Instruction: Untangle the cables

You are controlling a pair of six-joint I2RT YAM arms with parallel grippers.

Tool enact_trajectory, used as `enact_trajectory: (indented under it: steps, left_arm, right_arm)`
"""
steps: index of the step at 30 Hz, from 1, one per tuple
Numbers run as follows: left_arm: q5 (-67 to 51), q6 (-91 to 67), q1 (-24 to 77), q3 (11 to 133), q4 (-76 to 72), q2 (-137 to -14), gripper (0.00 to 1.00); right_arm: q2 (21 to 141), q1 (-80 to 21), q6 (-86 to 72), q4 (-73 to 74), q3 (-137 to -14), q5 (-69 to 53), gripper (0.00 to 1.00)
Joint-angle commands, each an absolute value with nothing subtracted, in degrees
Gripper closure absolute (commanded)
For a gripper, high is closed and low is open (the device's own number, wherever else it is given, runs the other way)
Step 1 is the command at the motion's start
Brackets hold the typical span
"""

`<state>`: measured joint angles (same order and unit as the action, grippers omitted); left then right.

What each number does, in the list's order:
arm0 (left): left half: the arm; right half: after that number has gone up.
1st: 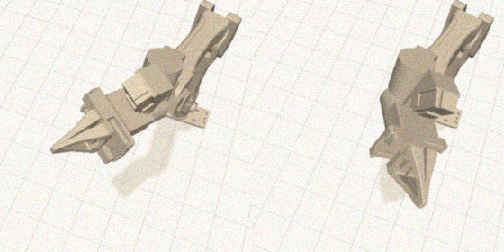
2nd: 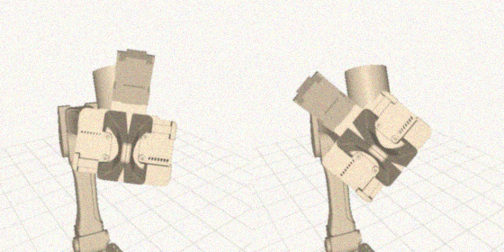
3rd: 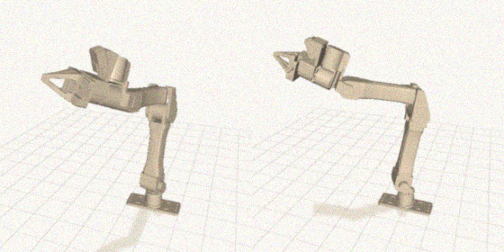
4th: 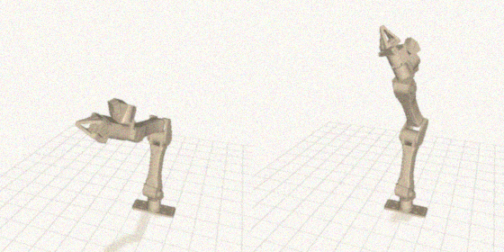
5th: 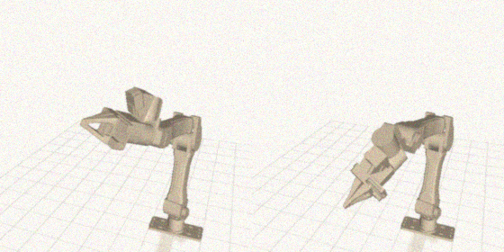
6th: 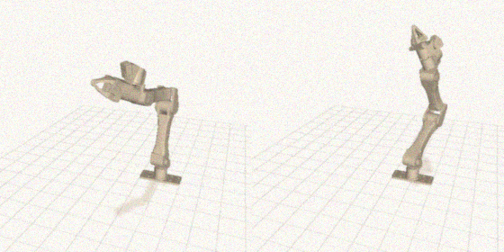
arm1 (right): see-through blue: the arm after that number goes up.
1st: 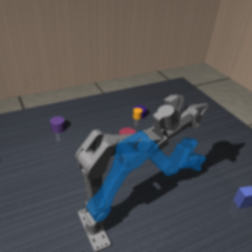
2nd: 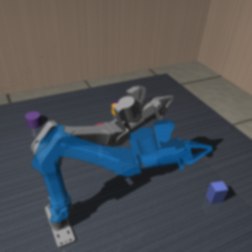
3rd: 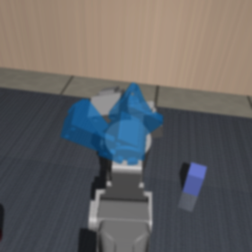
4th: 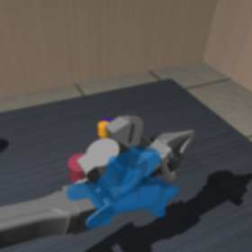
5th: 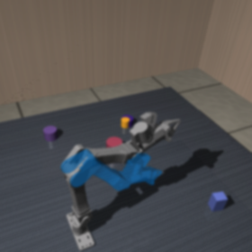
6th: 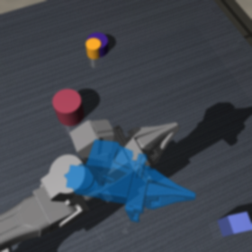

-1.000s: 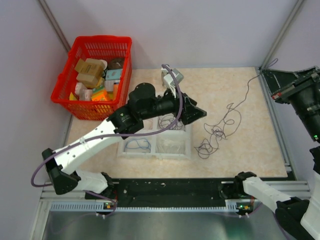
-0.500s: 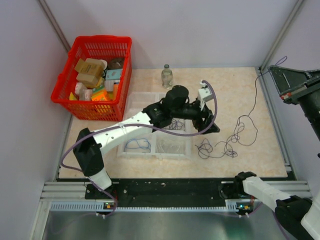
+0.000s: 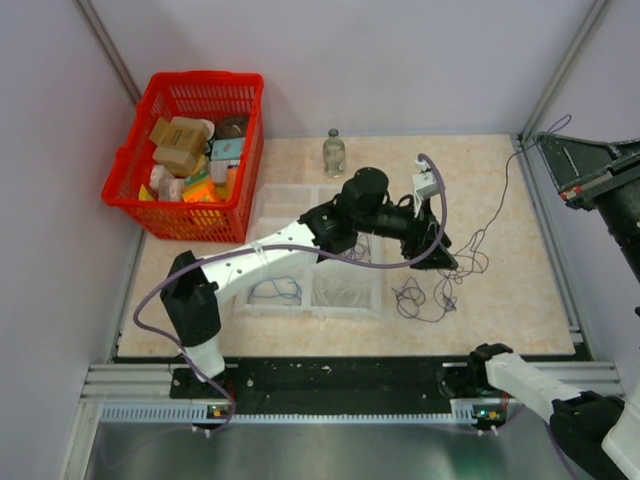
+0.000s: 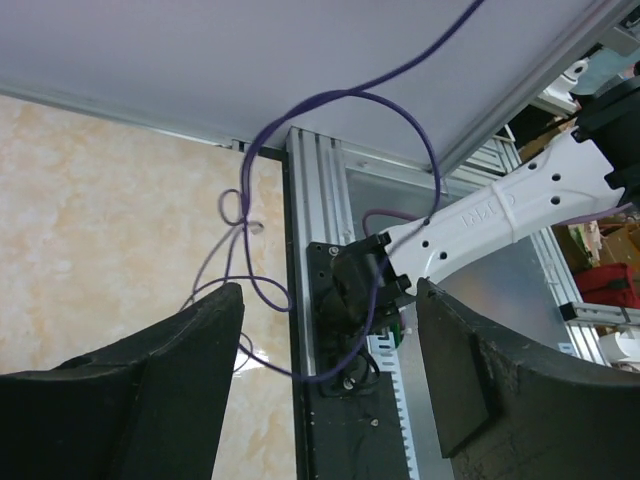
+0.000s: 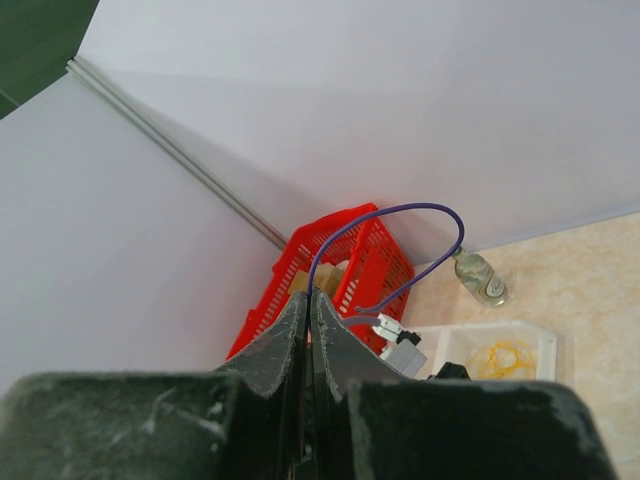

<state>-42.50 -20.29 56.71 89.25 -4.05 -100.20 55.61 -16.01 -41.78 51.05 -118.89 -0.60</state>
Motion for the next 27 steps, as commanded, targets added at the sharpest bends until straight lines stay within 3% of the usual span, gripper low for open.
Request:
enact_trajectory:
  steps: [1,11,14,15,16,25,27]
  left_arm:
    - [-42.81,-22.41,58.36,92.89,-4.84,-103.26,0.29]
    - [-35.15,-25.48,58.62,103.53,-0.97,-112.05,0.46]
    - [-35.34,-26.54,58.88,104.41,-1.24,-112.85,0.67]
    - [-33.85,-25.93,58.89,104.41,-0.27,-112.59,0.79]
    - [-32.18,-25.06,58.97,104.33,2.61,-112.15,0.99]
    - [-23.21,-16.70,58.80,95.20,11.33,-99.77,1.00]
    - [-24.25,-16.70,58.36,95.88,13.17,-98.79,1.00]
  right_arm:
    - [56.25,-16.35,-42.19,50.80,-118.83,-1.41,1.00]
    - [55.28,-16.26,-42.45,50.80,-118.65,-1.14,1.00]
    - [55.20,-16.35,-42.45,50.80,-118.04,-1.14,1.00]
    - [55.20,-16.35,-42.02,50.80,-117.69,-0.97,1.00]
    - [54.85,-16.35,-41.66,50.80,-117.34,-0.62,1.00]
    - [50.19,-16.35,-31.82,52.38,-102.07,23.53,1.00]
    - [49.57,-16.35,-30.42,52.38,-95.92,20.07,0.76]
